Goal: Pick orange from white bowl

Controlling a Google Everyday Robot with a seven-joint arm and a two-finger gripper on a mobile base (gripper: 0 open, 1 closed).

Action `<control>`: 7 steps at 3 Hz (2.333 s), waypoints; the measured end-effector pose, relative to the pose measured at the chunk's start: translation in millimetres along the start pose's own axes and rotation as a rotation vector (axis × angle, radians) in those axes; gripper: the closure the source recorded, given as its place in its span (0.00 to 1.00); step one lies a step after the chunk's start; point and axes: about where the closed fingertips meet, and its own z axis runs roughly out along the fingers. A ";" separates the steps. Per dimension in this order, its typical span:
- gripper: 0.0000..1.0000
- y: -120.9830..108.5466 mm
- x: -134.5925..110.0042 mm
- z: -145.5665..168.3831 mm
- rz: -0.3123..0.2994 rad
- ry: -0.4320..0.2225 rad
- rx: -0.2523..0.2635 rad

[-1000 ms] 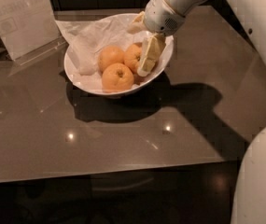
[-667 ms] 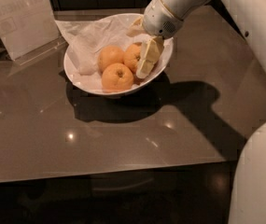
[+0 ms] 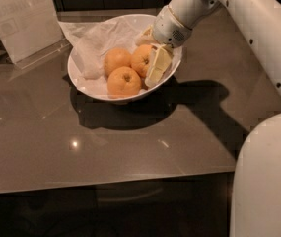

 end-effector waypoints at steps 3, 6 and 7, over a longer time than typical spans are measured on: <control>0.51 -0.5 19.0 7.2 0.056 -0.004 -0.018; 1.00 16.4 -15.8 -29.9 0.005 -0.082 0.092; 1.00 37.3 -37.3 -55.7 -0.032 -0.128 0.149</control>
Offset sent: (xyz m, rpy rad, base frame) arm -0.0002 -0.0226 -0.0238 -0.0076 0.0759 -0.0450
